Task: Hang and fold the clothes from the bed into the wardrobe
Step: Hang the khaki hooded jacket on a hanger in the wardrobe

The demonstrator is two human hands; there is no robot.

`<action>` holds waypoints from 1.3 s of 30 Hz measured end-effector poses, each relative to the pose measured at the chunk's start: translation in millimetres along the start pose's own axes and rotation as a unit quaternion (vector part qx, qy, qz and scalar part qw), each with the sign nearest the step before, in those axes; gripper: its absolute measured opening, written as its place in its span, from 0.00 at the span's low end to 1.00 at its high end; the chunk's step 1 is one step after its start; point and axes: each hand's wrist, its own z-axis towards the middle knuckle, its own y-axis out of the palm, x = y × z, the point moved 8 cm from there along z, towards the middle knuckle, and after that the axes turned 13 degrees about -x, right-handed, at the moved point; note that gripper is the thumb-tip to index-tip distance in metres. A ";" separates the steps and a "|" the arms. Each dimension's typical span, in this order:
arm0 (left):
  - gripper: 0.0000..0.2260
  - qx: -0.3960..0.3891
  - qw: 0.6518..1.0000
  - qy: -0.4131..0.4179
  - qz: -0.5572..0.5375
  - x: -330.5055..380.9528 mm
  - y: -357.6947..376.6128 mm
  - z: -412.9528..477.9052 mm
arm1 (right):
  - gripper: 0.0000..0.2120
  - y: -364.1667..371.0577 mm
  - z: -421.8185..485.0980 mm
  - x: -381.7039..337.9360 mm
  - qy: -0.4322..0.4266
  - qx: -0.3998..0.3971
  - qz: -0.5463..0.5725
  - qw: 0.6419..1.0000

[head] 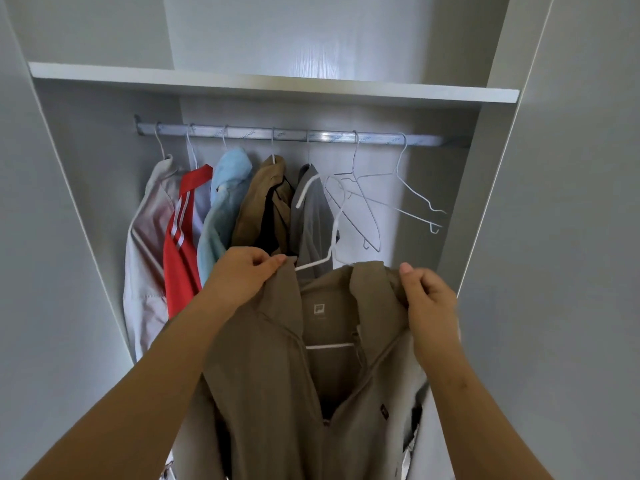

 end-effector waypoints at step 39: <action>0.08 -0.022 0.997 -0.023 -0.065 -9.9 71.1 42.6 | 0.09 -15.5 -13.8 70.2 0.351 -0.159 -0.034 0.922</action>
